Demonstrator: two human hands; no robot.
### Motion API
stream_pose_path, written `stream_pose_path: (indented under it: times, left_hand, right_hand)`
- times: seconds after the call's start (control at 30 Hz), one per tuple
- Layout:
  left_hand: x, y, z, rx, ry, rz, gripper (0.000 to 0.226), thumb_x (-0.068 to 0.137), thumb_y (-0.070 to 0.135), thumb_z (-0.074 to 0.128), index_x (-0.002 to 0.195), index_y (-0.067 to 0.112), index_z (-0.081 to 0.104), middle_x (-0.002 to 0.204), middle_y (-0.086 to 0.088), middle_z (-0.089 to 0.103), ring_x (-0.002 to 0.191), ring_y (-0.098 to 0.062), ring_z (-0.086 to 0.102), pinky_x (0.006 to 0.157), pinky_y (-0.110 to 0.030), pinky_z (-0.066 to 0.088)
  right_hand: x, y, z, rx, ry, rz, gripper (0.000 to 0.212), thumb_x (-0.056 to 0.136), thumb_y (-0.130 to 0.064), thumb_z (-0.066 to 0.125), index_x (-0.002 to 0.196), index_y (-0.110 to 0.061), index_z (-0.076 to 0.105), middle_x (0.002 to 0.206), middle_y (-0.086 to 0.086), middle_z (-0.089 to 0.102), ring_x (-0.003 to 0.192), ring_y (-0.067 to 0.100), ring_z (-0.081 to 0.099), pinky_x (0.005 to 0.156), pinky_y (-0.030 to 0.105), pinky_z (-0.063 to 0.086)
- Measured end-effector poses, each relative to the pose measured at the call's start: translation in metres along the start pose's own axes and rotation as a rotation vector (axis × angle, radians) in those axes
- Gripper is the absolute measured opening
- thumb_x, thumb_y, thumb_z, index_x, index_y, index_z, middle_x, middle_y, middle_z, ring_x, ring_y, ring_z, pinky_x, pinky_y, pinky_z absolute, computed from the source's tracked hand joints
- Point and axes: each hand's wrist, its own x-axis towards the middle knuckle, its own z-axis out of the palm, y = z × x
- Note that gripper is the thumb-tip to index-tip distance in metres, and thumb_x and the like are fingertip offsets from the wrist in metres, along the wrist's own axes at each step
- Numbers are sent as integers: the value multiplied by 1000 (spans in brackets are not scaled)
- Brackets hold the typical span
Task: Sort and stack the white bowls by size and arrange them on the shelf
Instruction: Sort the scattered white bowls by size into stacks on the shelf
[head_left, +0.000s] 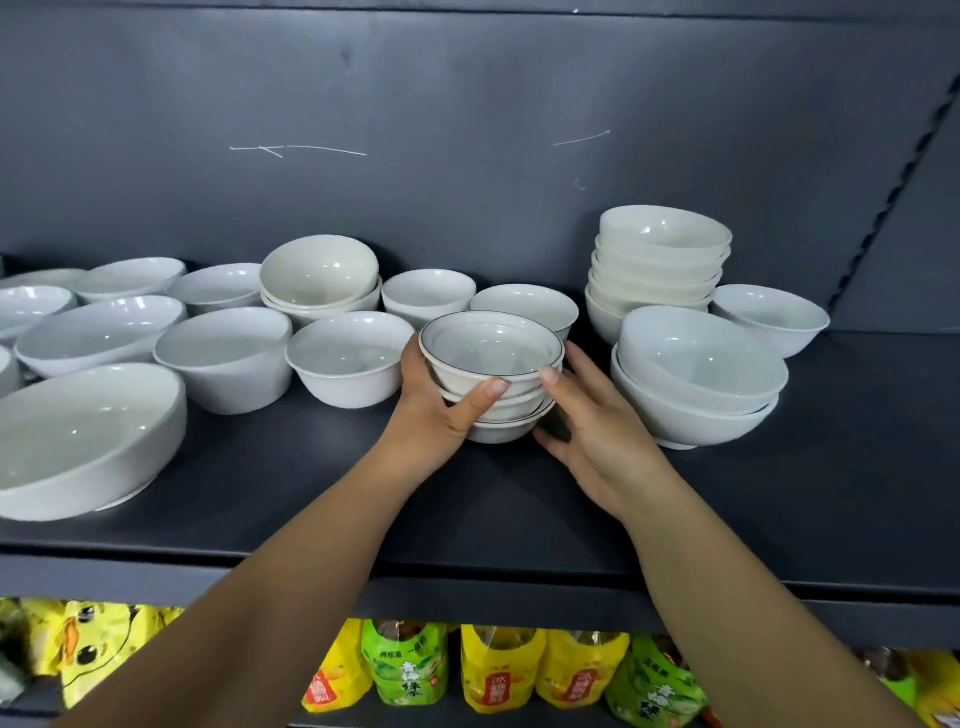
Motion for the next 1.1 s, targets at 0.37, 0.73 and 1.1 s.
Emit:
stream_pose_path:
  times: [0.37,0.73,1.1]
  left_hand:
    - [-7,5,1,46,-13,-31,81,75,46,69,138,12,30,135,4,45,121,-4,43,93,0,34]
    - [-37,30,2,-28,53,-147,63,90,35,55,143,25,23,140,20,34,127,9,33,104,-11,27]
    - [-123,71,-89,143,298,-302,15,94,22,51,87,29,63,97,-3,66,99,-22,60,96,-43,46]
  right_hand:
    - [0,5,3,-137,37,-113,34,93,-27,51,126,-35,49,119,-20,58,105,-10,53,88,19,44]
    - [-5,8,4,-289,134,-221,42,91,-22,56,132,-18,47,119,-11,55,114,3,51,90,10,39]
    - [-66,6,55,-340,98,-297,19,89,-11,58,105,-21,62,95,-12,61,89,-4,57,74,1,42]
